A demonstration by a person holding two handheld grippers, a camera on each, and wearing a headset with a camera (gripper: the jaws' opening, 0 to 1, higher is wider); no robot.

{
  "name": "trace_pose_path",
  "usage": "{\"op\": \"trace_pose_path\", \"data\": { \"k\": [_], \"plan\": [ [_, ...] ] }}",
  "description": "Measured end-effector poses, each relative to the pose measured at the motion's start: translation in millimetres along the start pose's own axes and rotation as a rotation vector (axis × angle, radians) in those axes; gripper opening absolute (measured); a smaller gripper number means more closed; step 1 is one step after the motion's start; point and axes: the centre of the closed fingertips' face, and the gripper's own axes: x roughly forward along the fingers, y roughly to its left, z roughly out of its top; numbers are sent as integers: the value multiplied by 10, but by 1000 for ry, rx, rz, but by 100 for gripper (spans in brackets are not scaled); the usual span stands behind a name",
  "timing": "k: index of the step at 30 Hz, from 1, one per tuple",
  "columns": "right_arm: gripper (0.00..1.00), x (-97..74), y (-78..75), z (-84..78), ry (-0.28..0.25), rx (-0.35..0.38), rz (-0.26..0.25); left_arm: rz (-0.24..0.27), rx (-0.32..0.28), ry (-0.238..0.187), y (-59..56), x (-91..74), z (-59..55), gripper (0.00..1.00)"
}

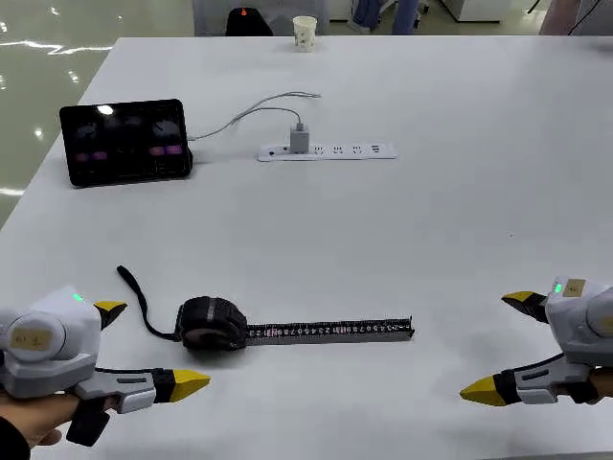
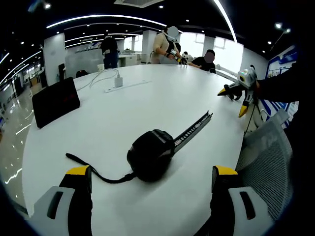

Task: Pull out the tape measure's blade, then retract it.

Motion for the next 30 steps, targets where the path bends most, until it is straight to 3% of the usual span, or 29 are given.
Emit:
{"op": "trace_pose_path", "data": {
  "k": [5, 9, 14, 18, 21, 25, 30],
  "plan": [
    [99, 59, 6, 4, 37, 19, 30, -7, 18, -3, -78, 51, 45, 99],
    [99, 93, 21, 37, 49, -14, 44, -9, 0, -5, -100, 81, 73, 99],
    [99, 160, 32, 43, 95, -67, 69, 1, 40, 6, -110, 139, 71, 99],
    [99, 200, -5, 79, 100, -115, 86, 6, 40, 18, -148, 170, 71, 99],
    [99, 250, -27, 99, 100, -136, 96, 27, 41, 38, -104, 224, 52, 99],
    [97, 302, -30, 84, 116, -163, 112, 40, 2, 10, -80, 276, 139, 99],
    [97, 374, -56, 68, 136, -180, 128, 49, 4, 7, -89, 351, 185, 99]
  ]
}}
